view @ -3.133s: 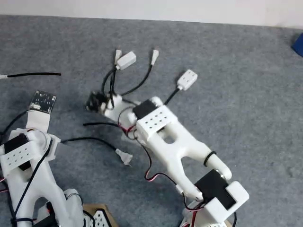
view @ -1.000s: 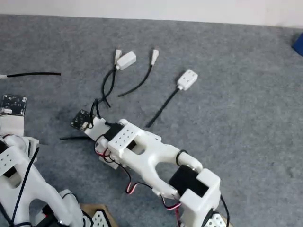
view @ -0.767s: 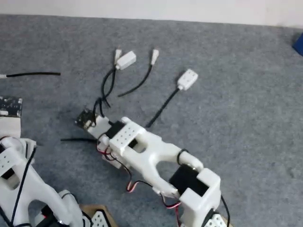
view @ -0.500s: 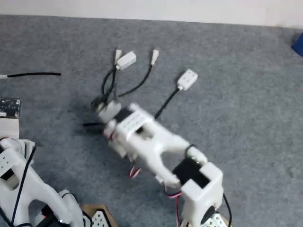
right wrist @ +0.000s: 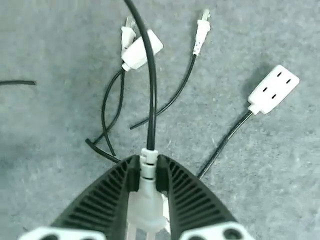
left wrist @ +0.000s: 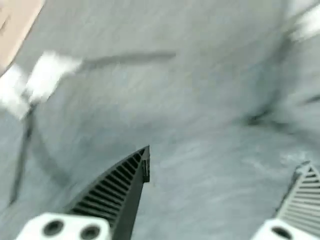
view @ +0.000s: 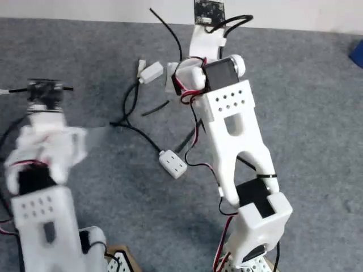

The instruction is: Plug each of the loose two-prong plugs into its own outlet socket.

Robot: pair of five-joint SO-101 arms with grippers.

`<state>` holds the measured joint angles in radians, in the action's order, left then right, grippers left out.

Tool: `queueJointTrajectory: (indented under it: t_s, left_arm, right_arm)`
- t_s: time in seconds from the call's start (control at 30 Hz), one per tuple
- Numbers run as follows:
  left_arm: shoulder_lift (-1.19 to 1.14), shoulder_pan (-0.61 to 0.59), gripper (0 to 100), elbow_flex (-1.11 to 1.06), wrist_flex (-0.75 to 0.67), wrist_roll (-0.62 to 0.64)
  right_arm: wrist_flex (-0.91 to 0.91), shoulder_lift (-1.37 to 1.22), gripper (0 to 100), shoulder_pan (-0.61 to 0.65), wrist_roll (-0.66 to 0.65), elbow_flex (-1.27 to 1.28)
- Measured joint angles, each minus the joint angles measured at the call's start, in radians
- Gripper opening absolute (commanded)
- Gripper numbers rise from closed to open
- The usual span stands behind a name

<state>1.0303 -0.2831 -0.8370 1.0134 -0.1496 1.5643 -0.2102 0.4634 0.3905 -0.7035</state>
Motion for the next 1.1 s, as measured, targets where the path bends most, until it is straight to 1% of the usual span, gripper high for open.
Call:
queueJointTrajectory:
  t_s: [0.1, 0.17, 0.3, 0.53, 0.63, 0.9, 1.1]
  left_arm:
    - [0.126, 0.219, 43, 0.017, 0.107, 0.051]
    - [0.184, 0.288, 43, 0.012, 0.15, 0.068]
    - [0.232, 0.307, 43, -0.048, 0.157, 0.072]
    - [0.236, 0.311, 43, -0.054, 0.129, 0.072]
    - [0.236, 0.311, 43, -0.054, 0.124, 0.072]
    - [0.236, 0.311, 43, -0.054, 0.121, 0.072]
    - [0.241, 0.316, 43, -0.08, 0.077, 0.074]
  right_arm:
    - [0.017, 0.0, 0.7, 0.017, 0.009, -0.005]
    - [0.035, 0.0, 0.7, 0.04, 0.009, -0.005]
    - [0.064, 0.0, 0.7, 0.075, 0.009, -0.005]
    - [0.12, 0.068, 0.7, 0.172, 0.009, -0.003]
    - [0.12, 0.115, 0.7, 0.19, 0.011, 0.054]
    - [-0.012, 0.189, 0.7, 0.207, 0.011, 0.334]
    - [-0.037, 0.247, 0.7, 0.264, 0.011, 0.396]
